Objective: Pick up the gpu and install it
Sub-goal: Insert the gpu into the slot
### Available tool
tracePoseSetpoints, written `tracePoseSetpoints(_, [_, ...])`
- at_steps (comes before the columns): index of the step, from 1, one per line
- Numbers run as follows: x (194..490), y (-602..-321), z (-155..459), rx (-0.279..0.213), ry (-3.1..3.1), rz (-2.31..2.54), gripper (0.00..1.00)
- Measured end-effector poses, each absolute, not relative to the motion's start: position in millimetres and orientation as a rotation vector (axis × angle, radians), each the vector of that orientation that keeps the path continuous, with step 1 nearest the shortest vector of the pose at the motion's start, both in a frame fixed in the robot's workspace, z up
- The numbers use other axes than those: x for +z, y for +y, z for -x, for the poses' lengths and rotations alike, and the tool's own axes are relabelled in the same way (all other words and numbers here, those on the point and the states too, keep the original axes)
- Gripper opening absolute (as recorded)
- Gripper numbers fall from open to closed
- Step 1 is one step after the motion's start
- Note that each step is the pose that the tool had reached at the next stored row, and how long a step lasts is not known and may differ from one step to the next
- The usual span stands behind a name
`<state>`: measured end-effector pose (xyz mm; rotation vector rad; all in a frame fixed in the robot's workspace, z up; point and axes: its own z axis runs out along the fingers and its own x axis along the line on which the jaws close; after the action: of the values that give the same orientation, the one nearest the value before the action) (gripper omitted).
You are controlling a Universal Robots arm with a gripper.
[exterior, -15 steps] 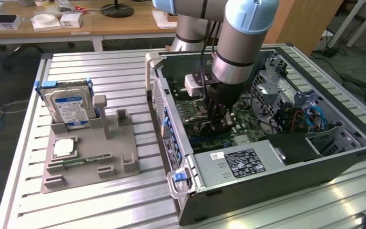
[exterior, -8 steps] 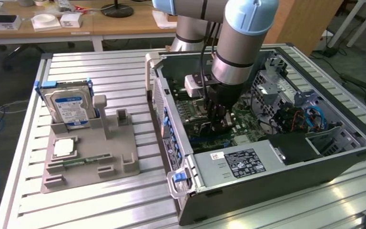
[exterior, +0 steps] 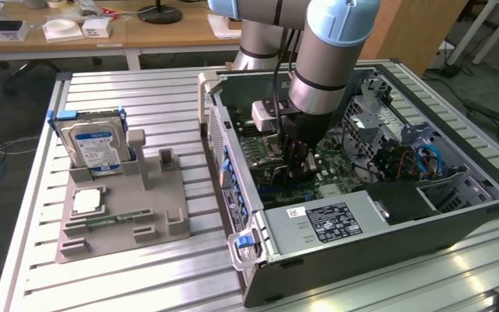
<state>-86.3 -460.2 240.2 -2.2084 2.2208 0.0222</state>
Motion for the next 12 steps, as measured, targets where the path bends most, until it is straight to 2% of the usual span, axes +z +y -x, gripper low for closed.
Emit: tracePoseSetpoints(12, [237.7,-459.7,86.3,0.026,2.219,2.207,0.26])
